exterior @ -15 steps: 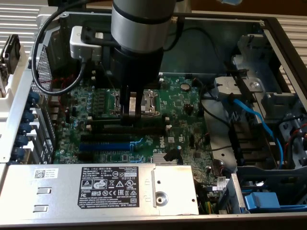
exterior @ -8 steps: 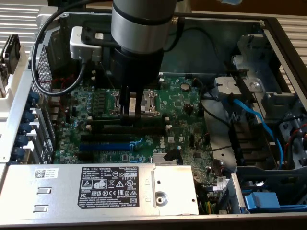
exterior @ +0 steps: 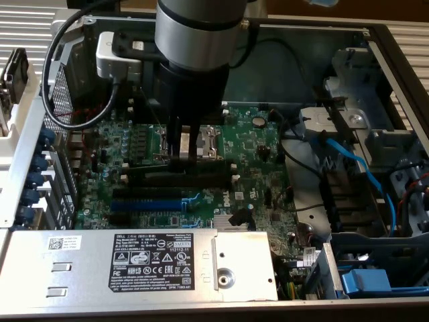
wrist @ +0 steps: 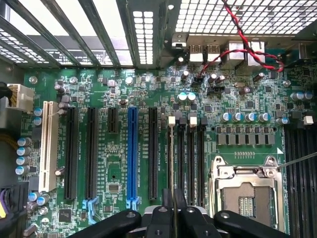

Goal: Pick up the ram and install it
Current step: 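Insert the ram into the slot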

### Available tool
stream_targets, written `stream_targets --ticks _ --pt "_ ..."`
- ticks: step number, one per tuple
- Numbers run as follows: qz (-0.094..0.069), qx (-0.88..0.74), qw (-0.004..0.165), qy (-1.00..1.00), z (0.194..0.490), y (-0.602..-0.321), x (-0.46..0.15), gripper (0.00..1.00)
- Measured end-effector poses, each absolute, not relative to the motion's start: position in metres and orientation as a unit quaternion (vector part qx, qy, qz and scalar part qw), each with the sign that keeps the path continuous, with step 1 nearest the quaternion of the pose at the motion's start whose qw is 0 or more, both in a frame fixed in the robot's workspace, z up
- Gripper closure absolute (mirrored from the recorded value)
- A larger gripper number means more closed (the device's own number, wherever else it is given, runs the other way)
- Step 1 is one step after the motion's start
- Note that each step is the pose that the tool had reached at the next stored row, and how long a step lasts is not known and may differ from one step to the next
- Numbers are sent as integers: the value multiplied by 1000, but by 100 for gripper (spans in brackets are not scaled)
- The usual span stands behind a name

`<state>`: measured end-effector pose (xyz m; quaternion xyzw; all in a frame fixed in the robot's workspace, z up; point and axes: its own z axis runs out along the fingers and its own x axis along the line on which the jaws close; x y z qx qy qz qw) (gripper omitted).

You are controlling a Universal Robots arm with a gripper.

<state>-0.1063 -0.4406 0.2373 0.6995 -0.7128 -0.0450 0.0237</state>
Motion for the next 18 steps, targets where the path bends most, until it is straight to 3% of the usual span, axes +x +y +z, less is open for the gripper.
stream_targets --ticks 9,18 --pt "-49 699 24 -713 249 -442 -101 87" --pt "-71 698 44 -712 252 -442 -94 87"
